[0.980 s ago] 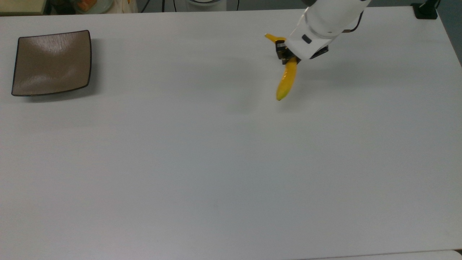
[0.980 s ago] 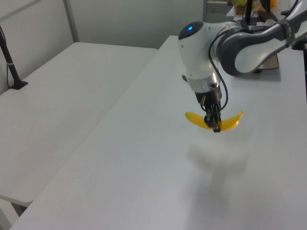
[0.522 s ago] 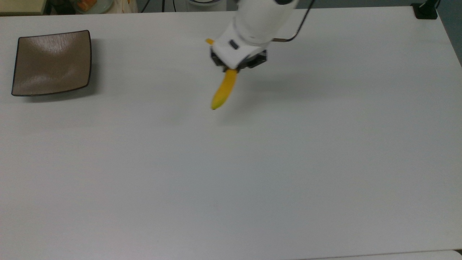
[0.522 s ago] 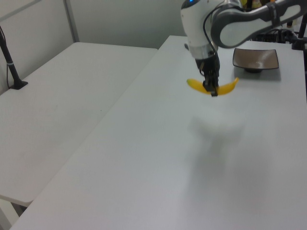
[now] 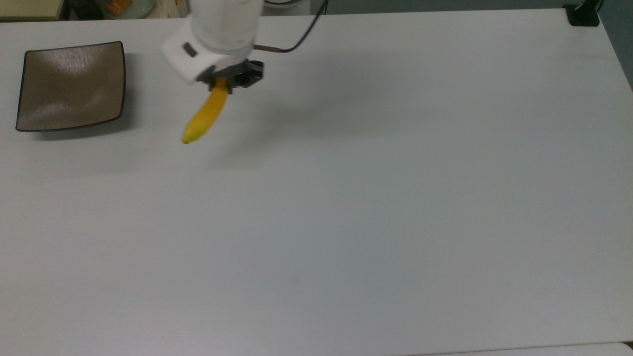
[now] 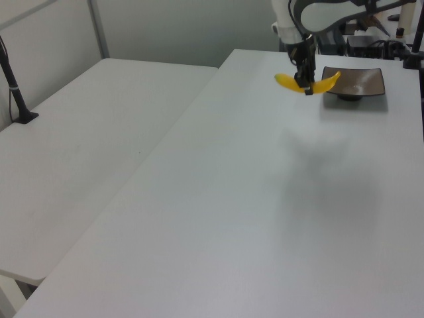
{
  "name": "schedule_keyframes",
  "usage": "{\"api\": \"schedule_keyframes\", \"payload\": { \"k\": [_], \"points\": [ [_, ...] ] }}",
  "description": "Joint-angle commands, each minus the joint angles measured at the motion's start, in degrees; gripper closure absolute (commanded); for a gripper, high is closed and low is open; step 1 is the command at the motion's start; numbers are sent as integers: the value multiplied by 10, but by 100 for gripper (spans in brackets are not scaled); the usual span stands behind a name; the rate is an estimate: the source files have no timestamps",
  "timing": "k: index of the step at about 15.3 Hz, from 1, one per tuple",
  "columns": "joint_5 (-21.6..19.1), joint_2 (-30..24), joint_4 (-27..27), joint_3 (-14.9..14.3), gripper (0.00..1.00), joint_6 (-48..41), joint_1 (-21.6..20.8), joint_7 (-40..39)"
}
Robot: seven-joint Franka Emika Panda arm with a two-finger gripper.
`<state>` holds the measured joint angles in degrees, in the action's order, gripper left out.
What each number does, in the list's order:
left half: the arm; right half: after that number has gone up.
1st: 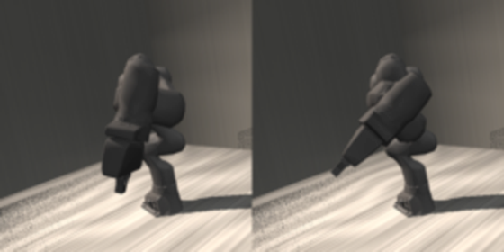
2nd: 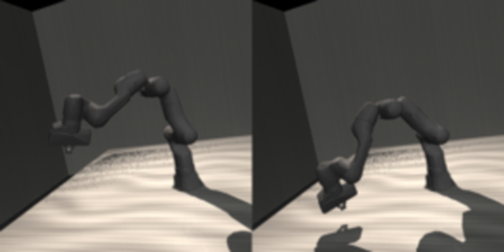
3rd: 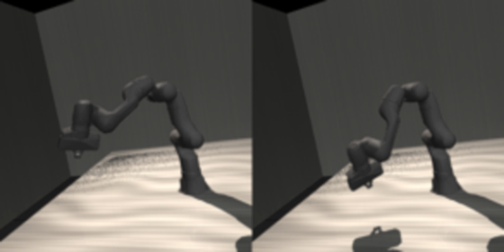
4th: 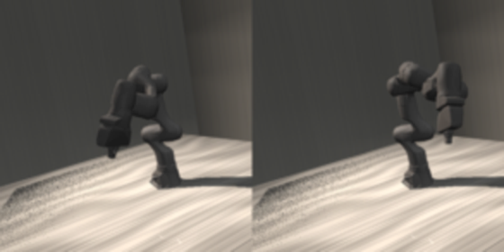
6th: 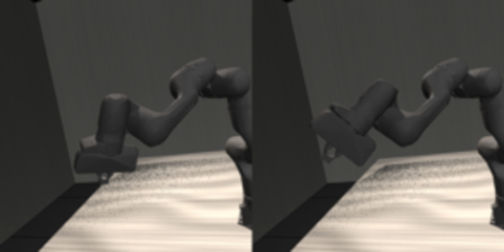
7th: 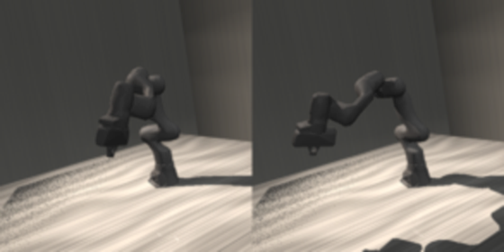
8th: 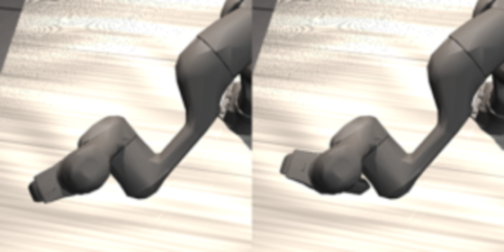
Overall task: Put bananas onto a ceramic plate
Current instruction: 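Lift the banana and carry it toward the brown plate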
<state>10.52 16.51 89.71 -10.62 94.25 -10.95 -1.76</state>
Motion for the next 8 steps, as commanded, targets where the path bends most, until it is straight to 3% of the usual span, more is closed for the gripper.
{"api": "schedule_keyframes", "payload": {
  "k": [1, 4, 8],
  "points": [
    [-16, -13, 21, -53, 86, 24, 7, -63],
    [-37, -12, 35, -94, 86, 73, 24, -85],
    [-73, -11, 49, -149, 86, 108, 37, -173]
  ]
}}
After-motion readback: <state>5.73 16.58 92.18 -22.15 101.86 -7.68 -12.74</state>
